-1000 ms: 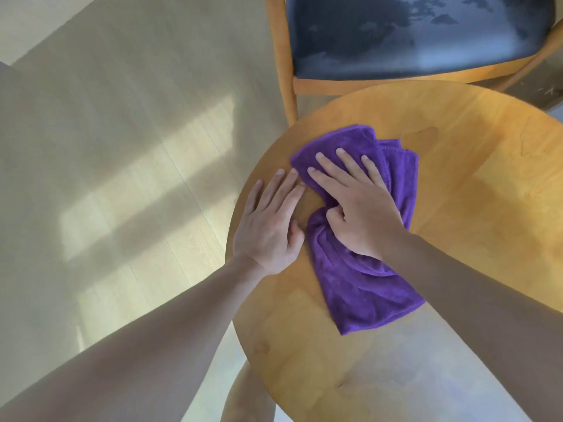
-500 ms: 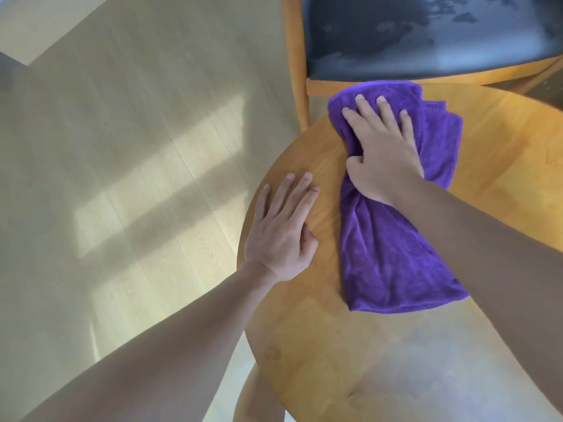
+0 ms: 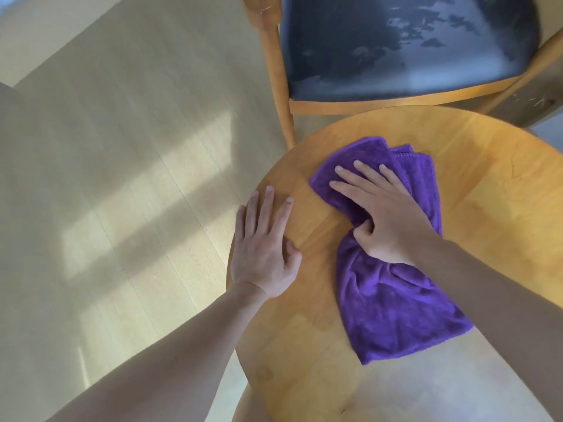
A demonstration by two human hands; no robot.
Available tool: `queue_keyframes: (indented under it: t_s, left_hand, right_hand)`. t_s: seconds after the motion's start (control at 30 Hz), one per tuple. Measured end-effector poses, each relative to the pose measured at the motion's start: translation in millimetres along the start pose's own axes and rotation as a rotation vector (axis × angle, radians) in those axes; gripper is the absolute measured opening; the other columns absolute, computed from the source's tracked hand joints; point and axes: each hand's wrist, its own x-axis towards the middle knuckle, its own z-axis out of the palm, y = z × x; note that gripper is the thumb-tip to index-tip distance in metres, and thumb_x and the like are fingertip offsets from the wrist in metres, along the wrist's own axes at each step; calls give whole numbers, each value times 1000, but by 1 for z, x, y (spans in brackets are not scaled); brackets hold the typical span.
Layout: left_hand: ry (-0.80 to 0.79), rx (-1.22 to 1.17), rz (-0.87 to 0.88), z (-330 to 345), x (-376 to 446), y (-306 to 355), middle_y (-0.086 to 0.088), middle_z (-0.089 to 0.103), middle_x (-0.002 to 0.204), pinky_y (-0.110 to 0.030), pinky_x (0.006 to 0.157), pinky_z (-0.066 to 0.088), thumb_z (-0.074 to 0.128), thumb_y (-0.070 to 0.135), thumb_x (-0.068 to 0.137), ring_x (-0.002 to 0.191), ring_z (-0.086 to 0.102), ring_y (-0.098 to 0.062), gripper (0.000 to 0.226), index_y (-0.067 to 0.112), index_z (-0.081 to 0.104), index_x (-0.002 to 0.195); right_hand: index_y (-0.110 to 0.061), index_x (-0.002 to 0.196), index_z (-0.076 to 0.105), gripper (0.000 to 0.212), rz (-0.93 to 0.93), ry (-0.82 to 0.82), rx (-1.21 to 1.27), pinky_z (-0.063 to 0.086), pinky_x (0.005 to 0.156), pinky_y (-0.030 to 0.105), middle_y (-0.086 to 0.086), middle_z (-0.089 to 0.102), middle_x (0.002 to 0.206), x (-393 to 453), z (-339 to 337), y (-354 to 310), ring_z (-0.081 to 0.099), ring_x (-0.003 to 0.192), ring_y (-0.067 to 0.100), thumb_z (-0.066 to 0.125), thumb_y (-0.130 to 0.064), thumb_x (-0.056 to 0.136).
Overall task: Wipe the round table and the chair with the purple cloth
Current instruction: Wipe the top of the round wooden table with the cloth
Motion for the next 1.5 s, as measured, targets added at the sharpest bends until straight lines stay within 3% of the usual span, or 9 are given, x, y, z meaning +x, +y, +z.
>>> queue_keyframes:
  t_s: [0.13,0.3,0.4,0.6,0.73,0.87,1.07,1.33,1.5]
  left_hand:
    - [-9,15,1,1,1,1,-9,14,172,-56,126,16,39,44,88,158,10,-33,76,26,23,160]
    - [-9,16,2,0,0,1,-10,14,172,-57,125,18,39,43,86,158,9,-33,77,25,25,160]
    - [-25,6,-2,-1,1,1,-8,12,172,-55,126,15,38,42,86,159,6,-32,78,26,23,161]
    - [-26,-11,-7,-1,1,1,-7,10,173,-54,127,14,37,41,87,159,4,-29,78,26,22,162]
    - [-20,-12,0,0,1,1,-7,10,173,-54,127,14,39,39,87,159,6,-31,78,25,23,162]
    - [-15,16,7,1,1,0,-8,11,172,-54,127,14,39,42,88,159,7,-32,77,25,23,162]
    - [-5,7,8,0,1,0,-9,13,172,-55,127,14,41,40,87,159,8,-32,77,25,25,161]
    - [5,-3,7,1,1,1,-9,14,172,-55,126,16,41,39,86,158,10,-33,77,24,26,160]
    - [5,-7,6,1,1,1,-9,13,172,-55,126,15,40,39,87,159,8,-33,77,24,24,161]
  right_hand:
    - [-32,155,34,84,250,142,33,0,127,43,-15,18,167,30,-13,2,5,156,11,49,-18,74]
    - [-26,162,14,81,455,202,-45,-3,127,48,-4,2,171,67,2,-33,-6,157,21,47,-23,88]
    - [-23,162,12,79,384,180,-84,-2,126,50,-1,1,171,68,10,-43,-6,157,23,45,-25,90]
    - [-24,160,23,80,-5,13,-124,2,126,49,-5,8,170,21,19,-38,0,157,20,27,-32,81]
    - [-24,158,32,81,-182,-69,-144,6,127,47,-5,17,168,6,9,-4,8,157,20,33,-29,77]
    - [-26,158,31,80,26,33,-106,2,127,43,-7,18,168,28,-8,11,7,157,19,35,-30,77]
    - [-26,159,26,77,380,234,1,0,127,47,-5,12,170,55,10,-42,1,157,20,42,-26,84]
    - [-24,157,33,83,-102,-1,-49,1,127,47,-7,15,169,0,17,-25,3,157,18,32,-30,75]
    - [-28,160,25,83,-74,-44,-125,1,127,47,-8,10,170,12,12,-24,-1,157,18,30,-35,77]
